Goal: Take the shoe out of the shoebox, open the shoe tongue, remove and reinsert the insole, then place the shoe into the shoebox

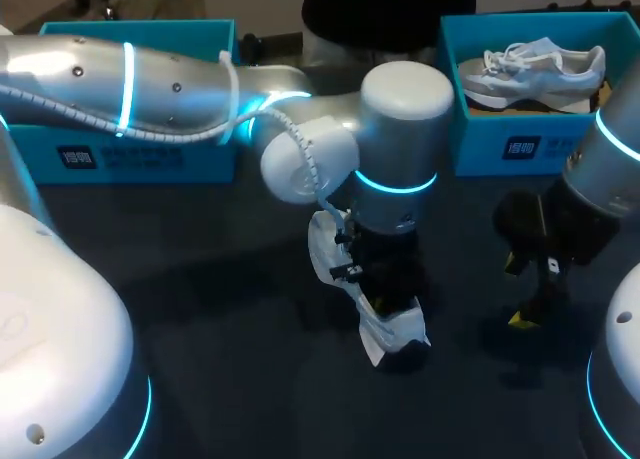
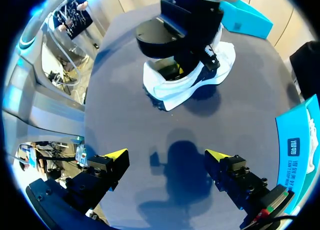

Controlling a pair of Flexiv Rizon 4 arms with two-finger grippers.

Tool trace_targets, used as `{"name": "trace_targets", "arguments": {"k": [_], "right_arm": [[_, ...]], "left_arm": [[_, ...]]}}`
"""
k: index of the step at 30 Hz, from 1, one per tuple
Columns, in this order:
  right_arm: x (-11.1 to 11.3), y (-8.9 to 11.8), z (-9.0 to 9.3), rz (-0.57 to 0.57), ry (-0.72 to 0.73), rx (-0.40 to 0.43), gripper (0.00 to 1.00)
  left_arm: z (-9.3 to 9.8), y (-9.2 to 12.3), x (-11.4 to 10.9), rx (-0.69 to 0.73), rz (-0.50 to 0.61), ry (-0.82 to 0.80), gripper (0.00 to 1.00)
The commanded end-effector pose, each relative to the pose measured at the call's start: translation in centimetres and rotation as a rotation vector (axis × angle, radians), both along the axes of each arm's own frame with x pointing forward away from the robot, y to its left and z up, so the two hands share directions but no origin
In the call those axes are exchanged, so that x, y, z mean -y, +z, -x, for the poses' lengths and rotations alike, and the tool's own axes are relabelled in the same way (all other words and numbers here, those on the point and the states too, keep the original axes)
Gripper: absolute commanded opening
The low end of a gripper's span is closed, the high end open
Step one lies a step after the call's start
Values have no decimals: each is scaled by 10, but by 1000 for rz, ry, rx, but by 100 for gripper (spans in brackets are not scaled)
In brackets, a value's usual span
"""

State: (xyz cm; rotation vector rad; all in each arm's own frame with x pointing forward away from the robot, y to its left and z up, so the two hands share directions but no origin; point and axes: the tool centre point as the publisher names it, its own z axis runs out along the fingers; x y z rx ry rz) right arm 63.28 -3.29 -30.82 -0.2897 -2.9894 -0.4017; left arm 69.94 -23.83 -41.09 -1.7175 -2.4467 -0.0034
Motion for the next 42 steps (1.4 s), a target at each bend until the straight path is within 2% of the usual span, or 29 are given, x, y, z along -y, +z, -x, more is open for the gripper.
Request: {"name": "trace_targets", "arguments": {"k": [1,5,14,22,27,32,37,42], "right_arm": [[-1,-1,0,1,0,0,100],[-1,-1,0,1,0,0,100],[-1,-1,0,1,0,0,100],[-1,-1,0,1,0,0,100],[-1,-1,0,1,0,0,100],[-1,-1,0,1,0,0,100],[-1,-1,0,1,0,0,100],[-1,-1,0,1,0,0,100]], "left_arm": [[-10,-15,-2,-5,-46,-1,0],[-10,-1,-3,5,-28,-13,0],[6,37,7,8,22,-66,0],[15,50,21,12,22,-56,0],[19,47,24,7,10,-29,0],[31,37,32,-46,16,-24,0],[44,23,41,-104,24,-16,0],[48,7,42,-117,2,-21,0]]}}
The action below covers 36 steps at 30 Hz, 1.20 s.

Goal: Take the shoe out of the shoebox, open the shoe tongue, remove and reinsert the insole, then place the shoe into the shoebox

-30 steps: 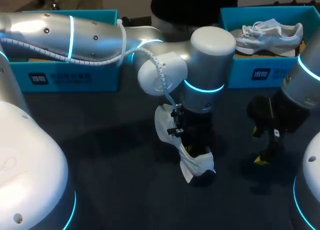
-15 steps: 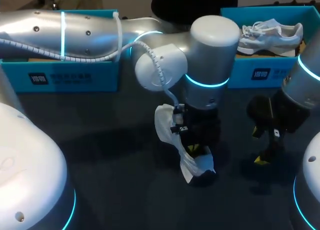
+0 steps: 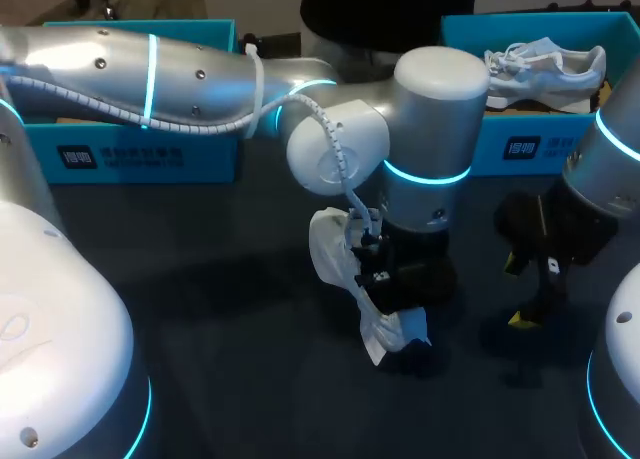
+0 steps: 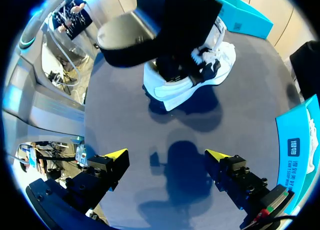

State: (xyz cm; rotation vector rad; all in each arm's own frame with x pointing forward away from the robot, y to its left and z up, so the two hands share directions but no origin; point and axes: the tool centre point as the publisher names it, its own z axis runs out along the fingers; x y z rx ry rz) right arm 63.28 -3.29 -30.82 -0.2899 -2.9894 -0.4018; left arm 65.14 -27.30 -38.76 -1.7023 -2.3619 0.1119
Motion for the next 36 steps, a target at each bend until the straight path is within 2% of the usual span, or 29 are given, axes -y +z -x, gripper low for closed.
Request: {"name": "trace_targets", "arguments": {"k": [1,7,12,20,26,31,36], "right_arm": [[-1,-1,0,1,0,0,100],[-1,-1,0,1,0,0,100],[-1,-1,0,1,0,0,100],[-1,-1,0,1,0,0,100],[-1,-1,0,1,0,0,100],[-1,-1,0,1,0,0,100],[-1,-1,0,1,0,0,100]], "left_arm": [[0,-18,7,-6,-28,-5,0],[-6,-27,-6,18,-56,-16,0],[-21,-31,-22,39,-83,-2,0],[-41,-22,-38,83,-96,22,0],[-48,-2,-39,88,-57,30,0],[-41,20,-28,90,-17,7,0],[-34,33,-20,101,-12,-10,0]]}}
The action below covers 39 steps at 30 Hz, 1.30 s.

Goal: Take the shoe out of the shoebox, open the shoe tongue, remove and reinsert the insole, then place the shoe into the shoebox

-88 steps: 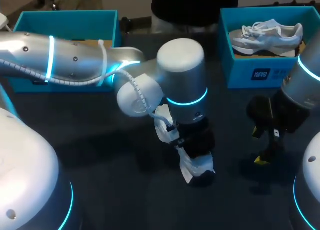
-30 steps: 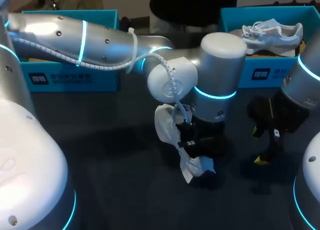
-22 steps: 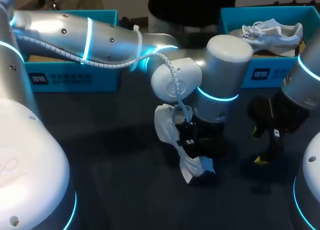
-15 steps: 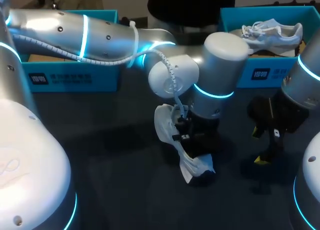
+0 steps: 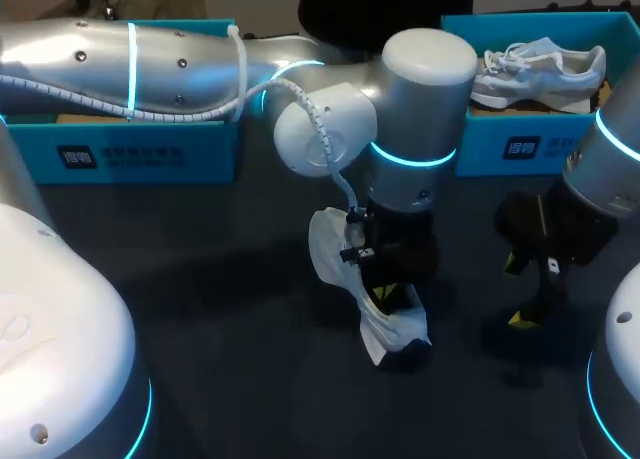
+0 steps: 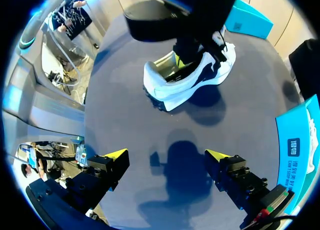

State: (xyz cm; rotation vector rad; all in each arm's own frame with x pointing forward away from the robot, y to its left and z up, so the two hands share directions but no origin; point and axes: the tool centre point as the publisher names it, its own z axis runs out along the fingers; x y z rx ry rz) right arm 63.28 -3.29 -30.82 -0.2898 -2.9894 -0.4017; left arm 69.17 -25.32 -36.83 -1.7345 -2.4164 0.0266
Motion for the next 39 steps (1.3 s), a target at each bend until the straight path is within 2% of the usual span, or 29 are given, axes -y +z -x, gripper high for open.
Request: {"name": "trace_targets", "arguments": {"k": [1,11,16,25,31,35,39], "right_arm": [[-1,-1,0,1,0,0,100],[-1,-1,0,1,0,0,100],[-1,-1,0,1,0,0,100],[-1,-1,0,1,0,0,100],[-1,-1,0,1,0,0,100],[-1,-1,0,1,0,0,100],[-1,-1,0,1,0,0,100]], "left_arm": [[8,14,1,18,0,-11,0],[11,16,11,2,13,0,0],[21,6,24,-128,79,3,0],[46,-23,41,-189,49,3,0],[56,-46,31,-138,0,-7,0],[41,-55,10,-109,-35,9,0],[25,-51,-9,-71,-53,27,0]]}}
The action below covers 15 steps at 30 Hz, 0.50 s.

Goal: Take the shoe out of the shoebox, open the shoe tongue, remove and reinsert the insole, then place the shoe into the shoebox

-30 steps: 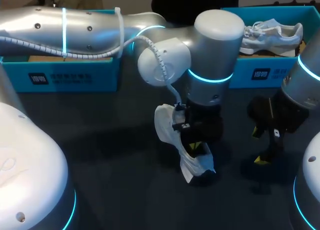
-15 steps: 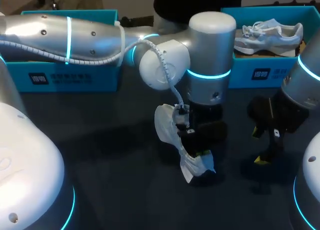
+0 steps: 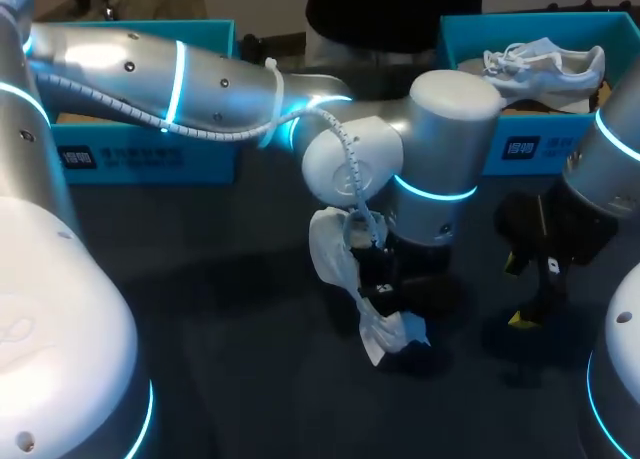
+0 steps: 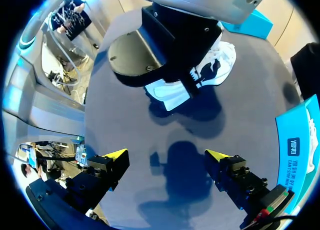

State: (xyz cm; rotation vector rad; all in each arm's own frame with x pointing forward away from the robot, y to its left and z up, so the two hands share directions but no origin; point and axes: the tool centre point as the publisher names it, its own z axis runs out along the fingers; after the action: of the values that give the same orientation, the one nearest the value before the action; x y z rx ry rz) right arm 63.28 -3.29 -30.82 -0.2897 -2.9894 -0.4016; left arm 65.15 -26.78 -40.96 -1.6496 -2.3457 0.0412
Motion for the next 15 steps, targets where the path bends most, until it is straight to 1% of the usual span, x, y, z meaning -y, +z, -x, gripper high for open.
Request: {"name": "trace_targets", "arguments": {"k": [1,4,8,12,13,14,15], "right_arm": [[-1,-1,0,1,0,0,100],[-1,-1,0,1,0,0,100],[-1,-1,0,1,0,0,100],[-1,-1,0,1,0,0,100],[-1,-1,0,1,0,0,100],[-1,-1,0,1,0,0,100],[-1,-1,0,1,0,0,100]], "left_arm": [[-19,-9,-27,42,-3,10,0],[-29,-7,-36,67,-14,21,0],[-38,-3,-41,75,-11,36,0],[-39,4,-40,85,5,33,0],[-37,12,-37,89,18,26,0],[-37,13,-36,88,20,25,0],[-35,21,-33,89,36,16,0]]}}
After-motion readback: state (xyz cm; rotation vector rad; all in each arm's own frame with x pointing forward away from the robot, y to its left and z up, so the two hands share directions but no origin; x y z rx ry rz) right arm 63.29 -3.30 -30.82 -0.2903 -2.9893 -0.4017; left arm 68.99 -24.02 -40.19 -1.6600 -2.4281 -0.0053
